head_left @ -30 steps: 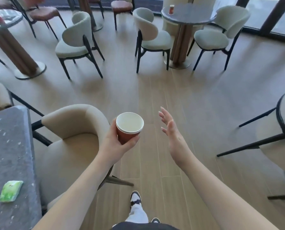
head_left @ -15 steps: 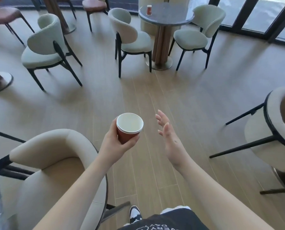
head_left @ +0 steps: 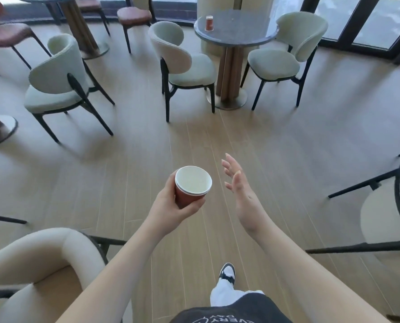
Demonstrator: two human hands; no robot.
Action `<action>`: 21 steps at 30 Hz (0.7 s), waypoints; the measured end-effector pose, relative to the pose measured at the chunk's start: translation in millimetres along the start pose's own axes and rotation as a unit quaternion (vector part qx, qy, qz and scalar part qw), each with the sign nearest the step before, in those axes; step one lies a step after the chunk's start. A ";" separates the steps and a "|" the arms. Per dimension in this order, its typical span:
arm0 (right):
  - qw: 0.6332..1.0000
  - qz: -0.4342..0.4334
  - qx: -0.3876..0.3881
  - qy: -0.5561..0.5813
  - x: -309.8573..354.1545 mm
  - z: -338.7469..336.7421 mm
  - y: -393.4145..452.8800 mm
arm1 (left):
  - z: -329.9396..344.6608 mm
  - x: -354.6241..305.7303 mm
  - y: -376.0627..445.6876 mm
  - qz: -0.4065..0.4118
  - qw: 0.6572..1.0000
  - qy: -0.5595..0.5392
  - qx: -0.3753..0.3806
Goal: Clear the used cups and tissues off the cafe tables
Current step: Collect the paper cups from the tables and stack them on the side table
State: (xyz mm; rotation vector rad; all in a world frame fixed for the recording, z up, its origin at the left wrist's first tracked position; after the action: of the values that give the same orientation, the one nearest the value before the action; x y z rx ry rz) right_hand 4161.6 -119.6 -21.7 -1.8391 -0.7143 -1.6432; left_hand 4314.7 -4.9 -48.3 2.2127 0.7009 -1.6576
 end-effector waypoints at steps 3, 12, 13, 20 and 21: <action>1.000 -0.003 0.012 0.008 2.1 -29.2 38.2 | 19.3 -19.3 42.3 -0.004 1.000 0.000 0.007; 1.000 -0.009 0.008 0.015 7.6 -86.2 137.3 | 43.8 -41.3 145.7 -0.013 1.000 -0.003 -0.009; 1.000 -0.009 0.007 0.016 7.8 -88.8 147.8 | 43.4 -41.2 156.8 -0.014 1.000 -0.001 -0.009; 1.000 -0.003 0.003 0.005 3.8 -91.7 235.7 | 24.1 -35.0 248.9 0.002 1.000 0.010 -0.016; 1.000 -0.003 0.002 -0.001 3.7 -90.8 251.5 | 18.3 -33.5 265.2 0.007 1.000 0.009 -0.020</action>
State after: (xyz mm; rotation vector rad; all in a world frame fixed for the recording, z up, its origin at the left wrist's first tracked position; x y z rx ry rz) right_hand 4278.8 -360.0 -25.6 -1.8370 -0.7233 -1.6423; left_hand 4435.5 -243.8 -37.3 2.2031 0.7147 -1.6049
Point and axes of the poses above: each hand's wrist, its own y-axis towards the middle knuckle, its own z-axis out of the palm, x = y × z, the point moved 2 cm from there along y, towards the middle knuckle, and after that the axes turned 1 degree about y, right-handed, at the moved point
